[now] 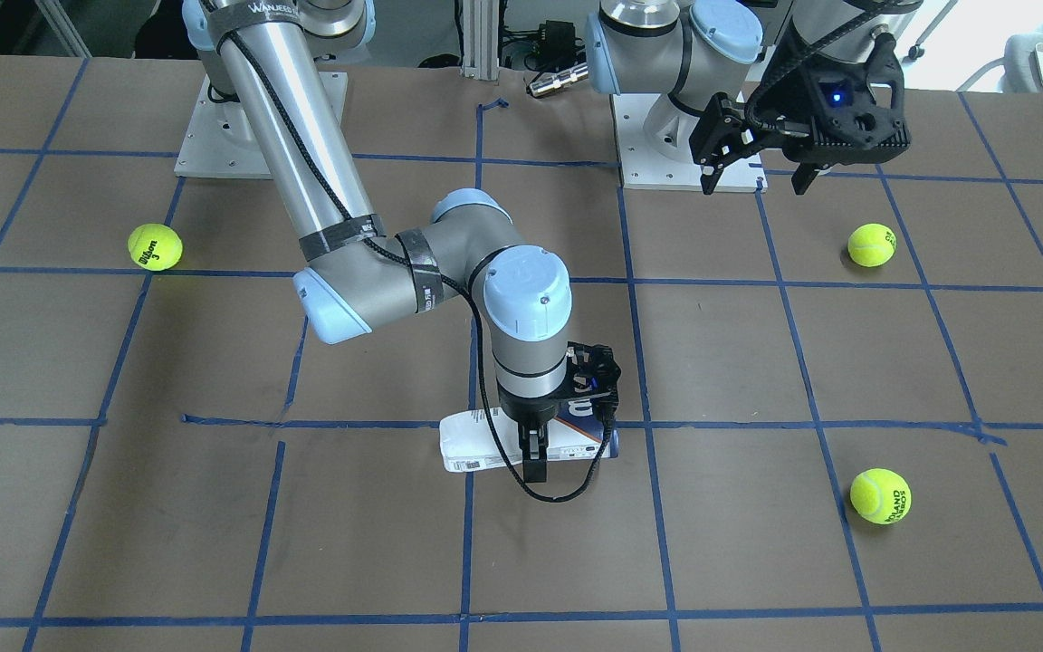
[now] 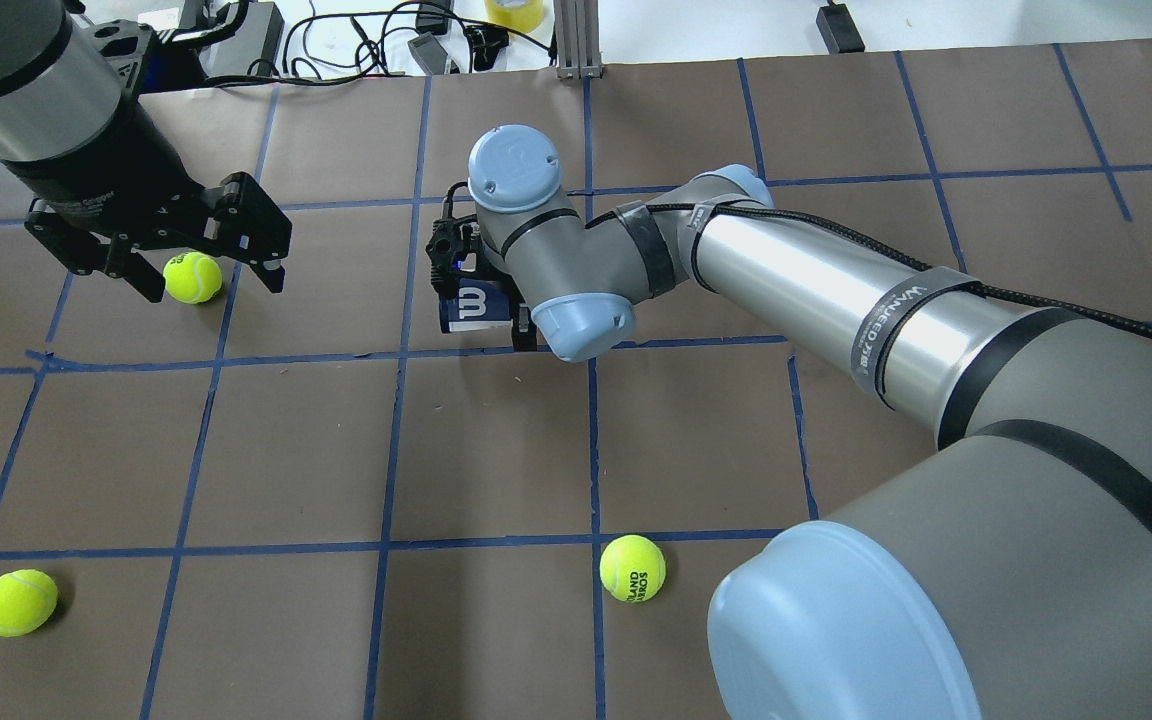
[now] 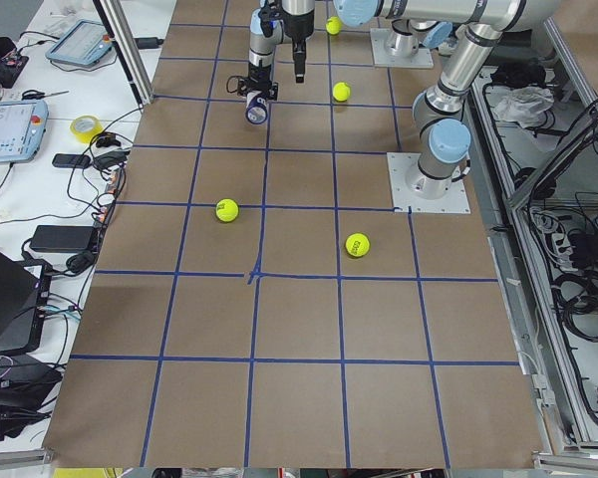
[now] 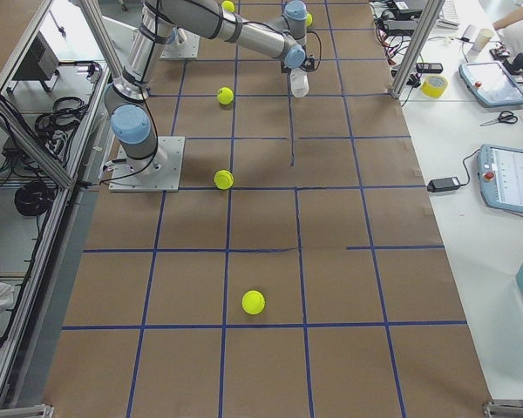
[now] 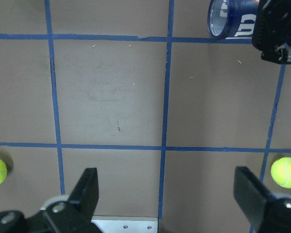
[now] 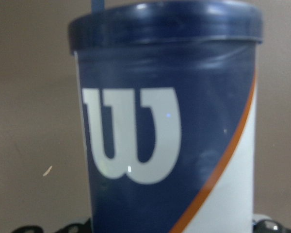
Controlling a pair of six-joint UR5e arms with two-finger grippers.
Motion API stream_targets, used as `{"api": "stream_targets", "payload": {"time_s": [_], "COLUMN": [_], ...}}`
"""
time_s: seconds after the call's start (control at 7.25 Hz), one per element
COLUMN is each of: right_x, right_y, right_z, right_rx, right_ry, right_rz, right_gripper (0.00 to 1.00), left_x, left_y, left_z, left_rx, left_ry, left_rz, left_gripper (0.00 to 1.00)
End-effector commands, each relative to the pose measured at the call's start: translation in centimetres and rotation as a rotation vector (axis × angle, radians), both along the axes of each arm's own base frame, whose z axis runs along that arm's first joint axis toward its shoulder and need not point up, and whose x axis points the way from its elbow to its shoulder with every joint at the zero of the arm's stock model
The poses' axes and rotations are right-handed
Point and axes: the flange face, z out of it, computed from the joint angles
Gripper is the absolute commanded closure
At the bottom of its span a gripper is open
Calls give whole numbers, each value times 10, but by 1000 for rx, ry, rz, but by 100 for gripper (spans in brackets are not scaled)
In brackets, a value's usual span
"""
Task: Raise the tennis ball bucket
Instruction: 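Carry the can with the right gripper toward the table center, then lay the can on its side, open and raise the right gripper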
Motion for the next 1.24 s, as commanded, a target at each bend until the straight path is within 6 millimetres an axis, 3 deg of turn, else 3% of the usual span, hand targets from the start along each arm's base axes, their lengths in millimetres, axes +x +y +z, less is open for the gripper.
{"api": "stream_targets", "payload": {"time_s": [0.0, 0.28, 0.55, 0.83, 1.1], "right_x": [0, -3, -43, -110, -208], "right_y": [0, -9, -25, -38, -40], "right_z": [-3, 26, 66, 139, 193], "right_rx": [5, -23, -3, 15, 53], "right_ry": [1, -38, -92, -147, -134], "right_rz": [-32, -114, -213, -402, -576], "right_gripper": [0, 0, 0, 0, 0], "left_x": [0, 0, 0, 4, 10], "left_y": [0, 0, -2, -7, -10], "left_z": [0, 0, -2, -5, -10], "left_rx": [0, 0, 2, 2, 19], "left_ry": [0, 0, 0, 17, 17], "left_rz": [0, 0, 0, 8, 8], "left_gripper": [0, 0, 0, 0, 0]}}
